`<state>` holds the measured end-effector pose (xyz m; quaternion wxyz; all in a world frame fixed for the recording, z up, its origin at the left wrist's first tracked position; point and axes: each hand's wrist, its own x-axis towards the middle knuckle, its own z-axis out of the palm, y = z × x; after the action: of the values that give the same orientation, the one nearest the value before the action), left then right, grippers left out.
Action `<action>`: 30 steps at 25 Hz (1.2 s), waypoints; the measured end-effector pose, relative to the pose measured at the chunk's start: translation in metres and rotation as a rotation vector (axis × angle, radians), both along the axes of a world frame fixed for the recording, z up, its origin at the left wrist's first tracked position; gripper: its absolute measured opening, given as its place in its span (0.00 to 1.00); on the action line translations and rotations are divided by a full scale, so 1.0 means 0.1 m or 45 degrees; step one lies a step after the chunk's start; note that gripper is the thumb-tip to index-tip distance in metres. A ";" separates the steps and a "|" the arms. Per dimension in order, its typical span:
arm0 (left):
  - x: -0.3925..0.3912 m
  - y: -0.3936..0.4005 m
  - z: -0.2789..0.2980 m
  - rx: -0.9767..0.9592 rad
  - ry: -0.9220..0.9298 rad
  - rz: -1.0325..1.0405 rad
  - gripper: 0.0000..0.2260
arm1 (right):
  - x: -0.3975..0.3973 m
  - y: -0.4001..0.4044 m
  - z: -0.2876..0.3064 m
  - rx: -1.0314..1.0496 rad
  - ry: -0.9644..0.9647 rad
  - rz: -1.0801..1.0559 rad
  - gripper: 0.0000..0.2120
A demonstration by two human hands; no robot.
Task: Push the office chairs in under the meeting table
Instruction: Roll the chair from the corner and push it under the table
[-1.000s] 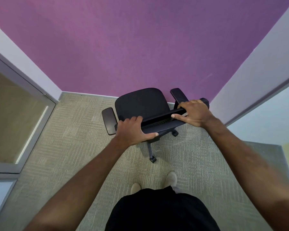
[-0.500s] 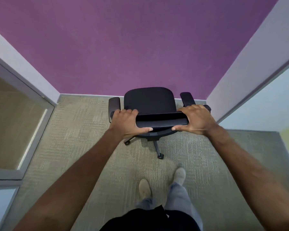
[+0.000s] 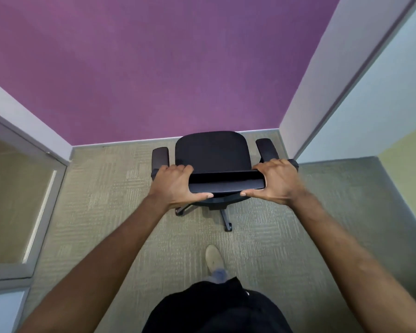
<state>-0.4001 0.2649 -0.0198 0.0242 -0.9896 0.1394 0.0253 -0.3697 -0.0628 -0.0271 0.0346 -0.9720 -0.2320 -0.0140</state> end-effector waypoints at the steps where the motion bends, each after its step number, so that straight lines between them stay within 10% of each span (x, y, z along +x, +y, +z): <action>1: -0.11 0.00 -0.02 -0.004 -0.013 -0.017 0.51 | -0.15 -0.02 -0.01 0.007 -0.016 -0.017 0.52; 16: -1.53 -0.22 0.03 -0.003 0.025 -0.431 0.51 | -2.60 -0.15 0.08 -0.007 -0.027 -0.393 0.50; 30: -0.43 -0.74 0.04 -0.017 0.058 -0.989 0.48 | -2.88 0.03 0.08 -0.034 0.036 -0.986 0.53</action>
<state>-0.4434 0.1909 -0.0157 0.0224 -0.8624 0.5044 0.0355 -0.6574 -0.0595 -0.0195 0.0171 -0.9881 0.1523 -0.0096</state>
